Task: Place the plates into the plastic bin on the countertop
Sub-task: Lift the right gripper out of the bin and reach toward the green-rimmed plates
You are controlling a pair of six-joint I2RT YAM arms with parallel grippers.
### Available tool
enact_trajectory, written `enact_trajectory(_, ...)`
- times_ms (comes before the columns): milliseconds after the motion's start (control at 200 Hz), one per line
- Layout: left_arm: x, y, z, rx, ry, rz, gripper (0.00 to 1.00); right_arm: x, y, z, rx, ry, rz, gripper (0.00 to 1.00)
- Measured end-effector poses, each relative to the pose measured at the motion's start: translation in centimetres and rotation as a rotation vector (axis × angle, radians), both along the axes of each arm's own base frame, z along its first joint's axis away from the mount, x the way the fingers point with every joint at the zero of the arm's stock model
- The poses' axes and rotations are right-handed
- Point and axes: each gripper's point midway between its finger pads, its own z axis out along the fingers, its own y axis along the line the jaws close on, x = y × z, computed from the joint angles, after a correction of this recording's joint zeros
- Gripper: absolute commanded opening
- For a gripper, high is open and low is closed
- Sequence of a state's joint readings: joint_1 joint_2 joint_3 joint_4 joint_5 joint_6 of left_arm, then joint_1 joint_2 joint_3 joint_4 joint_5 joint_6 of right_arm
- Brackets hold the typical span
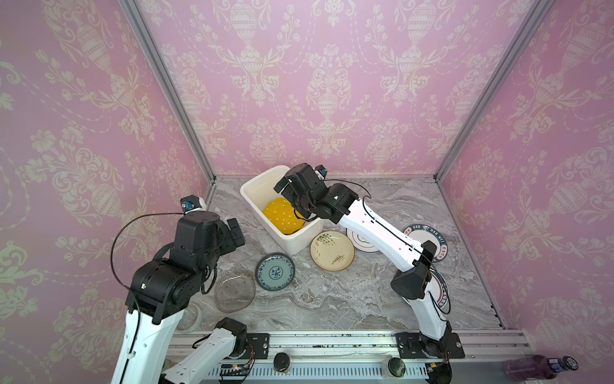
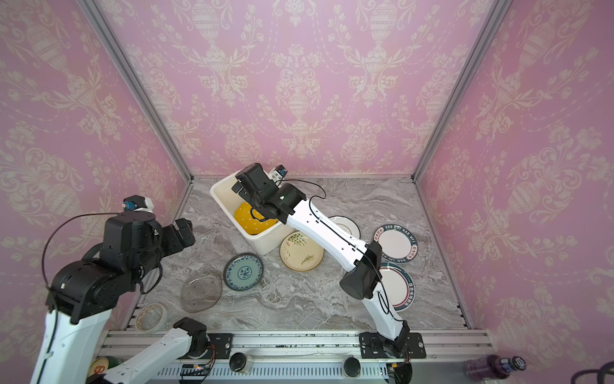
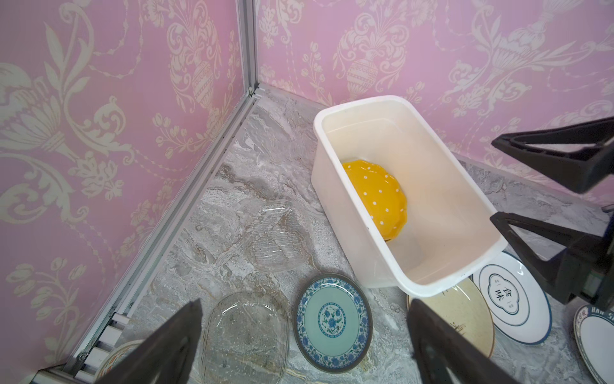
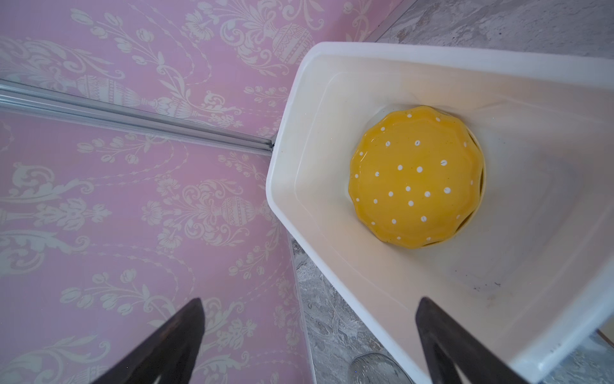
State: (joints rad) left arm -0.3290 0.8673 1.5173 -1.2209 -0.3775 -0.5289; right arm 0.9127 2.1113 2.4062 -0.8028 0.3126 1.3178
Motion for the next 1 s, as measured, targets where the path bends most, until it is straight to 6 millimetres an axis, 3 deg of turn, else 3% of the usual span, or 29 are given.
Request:
enact_trajectory(120, -0.4, -1.4, 1.2, -0.055, -0.026, -0.080, 0.98, -1.4, -1.8, 1.9, -0.061, -0.056, 0.047, 0.98)
enact_trajectory(250, -0.6, -4.0, 0.8, -0.139, 0.004, -0.205, 0.97, -4.4, -5.3, 3.2, -0.140, -0.106, 0.127, 0.95)
enact_trajectory(445, -0.7, -9.0, -0.7, -0.315, 0.081, -0.408, 0.96, -9.6, -13.6, 3.4, -0.140, -0.131, 0.180, 0.92)
enact_trajectory(675, 1.2, -14.1, -2.5, -0.385, 0.200, -0.567, 0.97, -12.0, -25.5, -2.5, -0.176, -0.027, 0.022, 0.91)
enact_trajectory(851, 2.5, -20.4, -3.0, -0.347, 0.270, -0.727, 0.97, -12.5, -34.9, -7.9, -0.196, 0.093, -0.192, 0.92)
enact_trajectory(1001, 4.4, -25.7, -3.7, -0.332, 0.293, -0.814, 0.97, -12.9, -40.4, -12.0, -0.153, 0.199, -0.332, 0.91)
